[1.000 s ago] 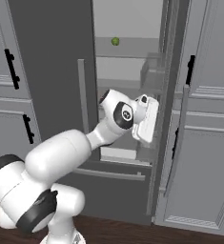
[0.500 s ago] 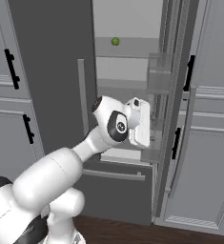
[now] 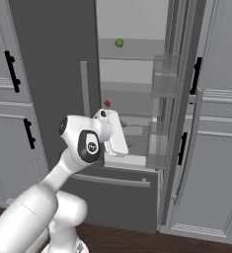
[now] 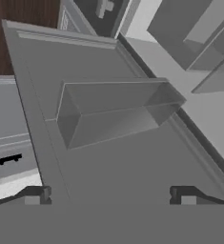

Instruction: Take the strawberry from the fridge and place it on top of the pancake, located on the dining counter.

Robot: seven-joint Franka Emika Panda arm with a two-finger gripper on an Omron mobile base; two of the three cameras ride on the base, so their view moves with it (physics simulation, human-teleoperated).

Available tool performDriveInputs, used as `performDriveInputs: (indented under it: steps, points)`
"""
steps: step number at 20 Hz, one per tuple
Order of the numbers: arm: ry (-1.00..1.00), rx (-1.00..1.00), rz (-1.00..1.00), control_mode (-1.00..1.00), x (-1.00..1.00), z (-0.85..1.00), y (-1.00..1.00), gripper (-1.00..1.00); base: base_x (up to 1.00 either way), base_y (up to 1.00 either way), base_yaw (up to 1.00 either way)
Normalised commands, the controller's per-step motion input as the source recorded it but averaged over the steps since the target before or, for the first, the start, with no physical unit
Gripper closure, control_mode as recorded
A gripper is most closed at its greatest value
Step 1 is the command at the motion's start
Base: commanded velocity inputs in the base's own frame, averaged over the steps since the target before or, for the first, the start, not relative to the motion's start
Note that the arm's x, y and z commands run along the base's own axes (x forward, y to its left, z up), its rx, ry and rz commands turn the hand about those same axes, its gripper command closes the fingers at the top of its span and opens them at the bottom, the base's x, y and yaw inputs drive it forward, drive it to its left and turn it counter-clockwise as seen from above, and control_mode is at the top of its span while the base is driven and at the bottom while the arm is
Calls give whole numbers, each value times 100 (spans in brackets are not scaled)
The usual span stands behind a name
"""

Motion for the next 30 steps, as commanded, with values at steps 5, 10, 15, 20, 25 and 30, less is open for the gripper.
performDriveInputs:
  steps: [5,10,15,20,25,30]
  points:
    - [5,15,-5,-100,9,0,100,-100,0,0,0]
    - [-12,35,-29,-100,22,0,100,-100,0,0,0]
    - [-33,39,-40,-100,38,0,76,-100,0,0,0]
    - [-38,49,-55,-100,49,-6,28,-100,0,0,0]
    - [-32,65,-63,-100,38,-26,0,-100,0,0,0]
    - [-38,77,-60,-100,8,-14,0,-100,0,0,0]
